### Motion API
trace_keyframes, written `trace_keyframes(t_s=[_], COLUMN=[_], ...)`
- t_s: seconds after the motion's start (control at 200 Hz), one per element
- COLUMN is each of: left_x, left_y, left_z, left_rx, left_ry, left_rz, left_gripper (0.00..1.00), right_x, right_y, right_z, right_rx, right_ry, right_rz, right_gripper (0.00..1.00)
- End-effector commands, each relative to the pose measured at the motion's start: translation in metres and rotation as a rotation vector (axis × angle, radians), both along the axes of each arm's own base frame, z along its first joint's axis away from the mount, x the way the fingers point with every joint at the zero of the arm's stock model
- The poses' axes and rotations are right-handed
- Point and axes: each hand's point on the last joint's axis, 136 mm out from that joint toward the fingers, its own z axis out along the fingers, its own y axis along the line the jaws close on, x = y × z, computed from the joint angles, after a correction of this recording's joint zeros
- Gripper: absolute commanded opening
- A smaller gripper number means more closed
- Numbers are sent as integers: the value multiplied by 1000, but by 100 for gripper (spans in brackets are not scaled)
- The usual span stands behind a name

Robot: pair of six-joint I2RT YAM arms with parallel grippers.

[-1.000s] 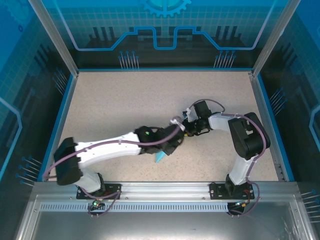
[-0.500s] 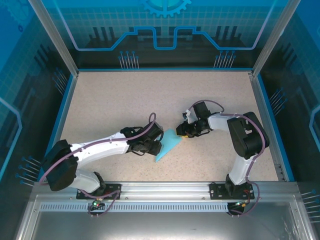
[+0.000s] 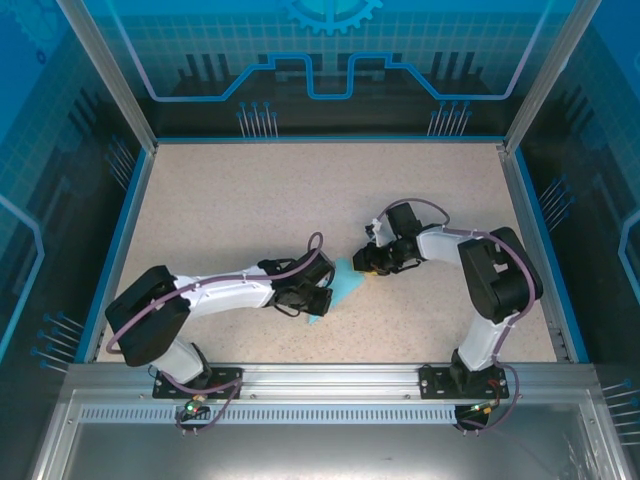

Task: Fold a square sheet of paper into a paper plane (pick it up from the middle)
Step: Fold the wing for the fifth time at the center of the table.

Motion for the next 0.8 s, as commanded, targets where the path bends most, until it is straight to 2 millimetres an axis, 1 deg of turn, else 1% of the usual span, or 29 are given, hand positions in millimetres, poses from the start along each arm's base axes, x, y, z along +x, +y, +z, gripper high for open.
trace_keyframes(t_s=[0.0, 0.02, 0.025, 0.04, 0.21, 0.315, 0.405, 0.46, 0.62, 0.79], left_x=[-7, -7, -7, -8, -10, -12, -14, -14, -14, -15], left_y=[-4, -5, -5, -6, -8, -11, -12, -12, -12, -11], left_z=[-14, -15, -15, -16, -23, -26, -30, -32, -31, -31], left_rx=[-18, -21, -23, -25, -32, -60, -70, -75, -95, -115], left_ry=[38, 41, 41, 43, 54, 63, 68, 67, 50, 39], left_rz=[-13, -14, -15, -16, -25, -29, -32, -33, -35, -31], left_gripper=[9, 9, 9, 8, 8, 8, 8, 8, 8, 7], right_x=[-9, -8, -12, -16, -23, -31, -39, -45, -59, -68], right_y=[1, 1, -1, -2, -2, -3, 1, 7, 25, 42], right_z=[15, 18, 15, 13, 31, 39, 44, 43, 28, 16], right_rx=[-7, -5, -10, -13, 24, 28, 62, 92, 128, 138], right_ry=[-25, -32, -21, -11, -20, -14, 0, 27, 106, 138], right_rz=[15, 15, 14, 12, -9, -29, -46, -54, -80, -81], right_gripper=[35, 35, 35, 35, 35, 34, 32, 30, 22, 16])
